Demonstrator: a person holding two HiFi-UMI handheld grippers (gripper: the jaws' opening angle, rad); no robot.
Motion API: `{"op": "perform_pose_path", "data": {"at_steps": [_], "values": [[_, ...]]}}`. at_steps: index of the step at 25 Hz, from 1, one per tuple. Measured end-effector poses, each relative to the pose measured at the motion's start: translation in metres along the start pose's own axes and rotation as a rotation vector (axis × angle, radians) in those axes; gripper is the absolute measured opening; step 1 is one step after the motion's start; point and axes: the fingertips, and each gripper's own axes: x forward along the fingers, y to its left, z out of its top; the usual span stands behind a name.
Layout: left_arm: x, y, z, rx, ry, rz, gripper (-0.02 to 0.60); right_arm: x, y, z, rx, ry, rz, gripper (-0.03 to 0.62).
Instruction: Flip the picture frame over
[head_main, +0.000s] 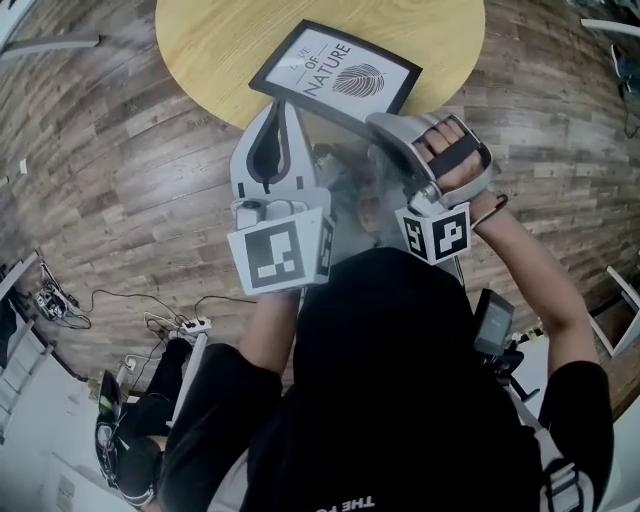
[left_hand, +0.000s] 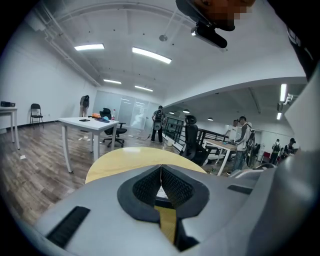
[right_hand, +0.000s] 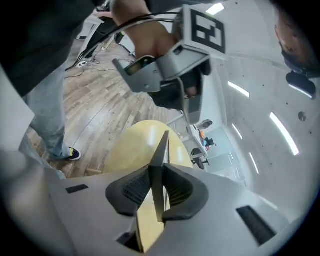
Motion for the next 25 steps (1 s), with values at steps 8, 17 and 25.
{"op": "perform_pose_path", "data": {"at_steps": [8, 17, 25], "values": [[-0.004, -0.001, 0.013, 0.033, -0.056, -0.026, 0.023, -0.011, -0.08, 0.005, 0.511, -0.072, 0.029, 0.079], [-0.003, -0.005, 0.012, 0.04, -0.021, -0.009, 0.023, -0.02, -0.132, -0.027, 1.396, -0.298, 0.18, 0.078], [0.003, -0.005, 0.012, 0.051, -0.024, -0.014, 0.023, 0.0, -0.112, -0.065, 2.081, -0.388, 0.395, 0.08]]}}
